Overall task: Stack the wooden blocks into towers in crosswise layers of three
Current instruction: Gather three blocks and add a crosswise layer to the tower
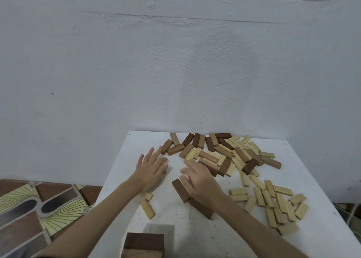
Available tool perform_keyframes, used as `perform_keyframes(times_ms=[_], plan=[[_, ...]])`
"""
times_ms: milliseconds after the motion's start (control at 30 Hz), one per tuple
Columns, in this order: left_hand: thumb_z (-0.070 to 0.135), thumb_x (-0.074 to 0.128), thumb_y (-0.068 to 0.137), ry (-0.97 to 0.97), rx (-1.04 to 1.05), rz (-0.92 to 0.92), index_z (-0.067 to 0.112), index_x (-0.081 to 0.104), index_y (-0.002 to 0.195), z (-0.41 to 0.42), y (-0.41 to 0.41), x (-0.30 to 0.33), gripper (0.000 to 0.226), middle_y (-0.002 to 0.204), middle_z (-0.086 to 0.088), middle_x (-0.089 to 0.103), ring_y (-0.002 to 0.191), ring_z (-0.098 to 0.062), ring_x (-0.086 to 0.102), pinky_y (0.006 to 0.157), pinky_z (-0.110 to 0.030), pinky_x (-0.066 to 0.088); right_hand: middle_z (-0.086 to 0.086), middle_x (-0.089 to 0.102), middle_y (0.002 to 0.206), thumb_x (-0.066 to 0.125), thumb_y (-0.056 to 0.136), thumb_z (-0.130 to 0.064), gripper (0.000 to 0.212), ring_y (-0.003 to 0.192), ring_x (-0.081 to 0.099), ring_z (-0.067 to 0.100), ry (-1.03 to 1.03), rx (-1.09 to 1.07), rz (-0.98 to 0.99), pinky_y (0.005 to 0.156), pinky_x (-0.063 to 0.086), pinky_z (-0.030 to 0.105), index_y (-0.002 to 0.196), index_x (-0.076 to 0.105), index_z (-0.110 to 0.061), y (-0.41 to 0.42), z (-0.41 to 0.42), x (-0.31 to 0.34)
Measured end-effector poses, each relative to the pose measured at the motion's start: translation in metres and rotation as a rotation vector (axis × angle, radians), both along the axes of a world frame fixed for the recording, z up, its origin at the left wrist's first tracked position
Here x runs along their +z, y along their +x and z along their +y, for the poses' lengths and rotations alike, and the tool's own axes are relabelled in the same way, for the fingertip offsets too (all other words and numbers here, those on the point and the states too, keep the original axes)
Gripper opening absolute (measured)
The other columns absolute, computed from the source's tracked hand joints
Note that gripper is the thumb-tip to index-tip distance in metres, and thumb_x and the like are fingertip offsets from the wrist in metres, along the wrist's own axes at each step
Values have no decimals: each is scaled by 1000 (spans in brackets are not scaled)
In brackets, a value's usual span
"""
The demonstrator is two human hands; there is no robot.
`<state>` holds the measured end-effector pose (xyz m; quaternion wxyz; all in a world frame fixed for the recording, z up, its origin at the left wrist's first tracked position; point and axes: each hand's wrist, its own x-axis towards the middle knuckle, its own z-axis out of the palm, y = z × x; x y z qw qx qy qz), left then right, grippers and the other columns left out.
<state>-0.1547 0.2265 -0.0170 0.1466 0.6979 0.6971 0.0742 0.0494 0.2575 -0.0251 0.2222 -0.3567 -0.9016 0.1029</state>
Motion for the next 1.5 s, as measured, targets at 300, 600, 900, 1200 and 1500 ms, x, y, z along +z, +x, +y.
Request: perform_keyframes(times_ms=[300,600,900,1200,1500], plan=[[44,30,99,-135,34,132,39,29,142,26,-18,-3,43,158,7,-9,145,-25,-11,116,-53,4,7,-12,160,33,101,-23,57,145,3,37,-101,-101,-443,117,7,53,153,8,-23,-60,53,11],[69,0,84,-26,-201,108,56,-5,140,-36,-28,-26,58,149,19,-30,135,-8,-37,113,-42,-17,17,-13,158,17,103,-44,56,143,-9,45,-238,-242,-452,117,3,53,154,3,-23,-91,86,10],[65,-12,87,127,-204,134,44,-6,146,-31,-22,-36,63,154,17,-20,140,-7,-27,111,-39,-19,9,-17,159,15,104,-37,57,144,-10,42,-306,-195,-430,116,-1,50,153,-1,-13,-99,76,-1],[73,-22,75,91,-71,59,46,-5,143,-51,-54,-36,75,152,21,-18,140,-3,-22,113,-24,-15,9,-12,160,14,104,-35,55,143,-9,46,-273,-144,-512,117,3,52,153,5,-11,-99,70,-9],[72,-21,75,122,50,56,45,0,144,-56,-58,-42,77,152,21,-12,142,-12,-22,114,-31,-10,5,-9,161,14,105,-36,55,144,-8,41,-171,63,-611,119,5,50,153,4,-12,-66,35,-3]])
